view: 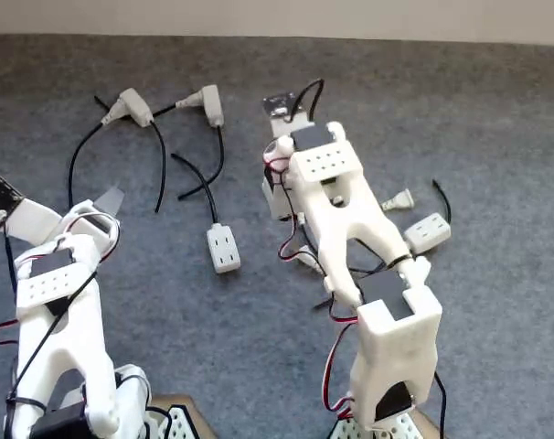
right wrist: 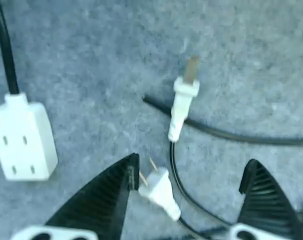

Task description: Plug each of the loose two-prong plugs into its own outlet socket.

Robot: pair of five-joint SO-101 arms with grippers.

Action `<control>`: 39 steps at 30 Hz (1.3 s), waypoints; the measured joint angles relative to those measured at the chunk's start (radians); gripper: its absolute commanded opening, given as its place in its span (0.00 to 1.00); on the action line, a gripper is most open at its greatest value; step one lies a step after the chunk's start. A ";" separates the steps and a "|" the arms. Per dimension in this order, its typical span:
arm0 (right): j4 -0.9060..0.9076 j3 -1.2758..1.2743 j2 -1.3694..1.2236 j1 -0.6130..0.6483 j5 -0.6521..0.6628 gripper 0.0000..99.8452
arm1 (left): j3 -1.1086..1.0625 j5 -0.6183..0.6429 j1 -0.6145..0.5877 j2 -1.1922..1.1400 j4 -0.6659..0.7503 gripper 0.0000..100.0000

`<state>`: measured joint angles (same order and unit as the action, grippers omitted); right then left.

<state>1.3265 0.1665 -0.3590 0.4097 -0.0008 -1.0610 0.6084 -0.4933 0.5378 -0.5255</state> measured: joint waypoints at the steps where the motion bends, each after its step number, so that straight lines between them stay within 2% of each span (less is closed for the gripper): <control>1: -0.034 -0.025 0.000 0.000 0.000 0.31 | 0.000 0.000 0.000 0.000 0.000 0.37; 14: -0.373 -0.224 0.000 -0.034 0.000 0.31 | 0.000 0.000 0.000 0.000 0.000 0.37; 16: -0.390 -0.224 0.000 -0.034 0.000 0.31 | 0.000 0.000 0.000 0.000 0.000 0.37; 22: -0.400 -0.224 0.000 -0.034 0.000 0.20 | 0.000 0.000 0.000 0.000 0.000 0.37; 39: -0.399 -0.164 -0.115 -0.043 0.005 0.17 | 0.000 0.000 0.000 0.000 0.000 0.37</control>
<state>0.9275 0.0023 -0.4741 0.3667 0.0038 -1.0610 0.6084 -0.4933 0.5378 -0.5255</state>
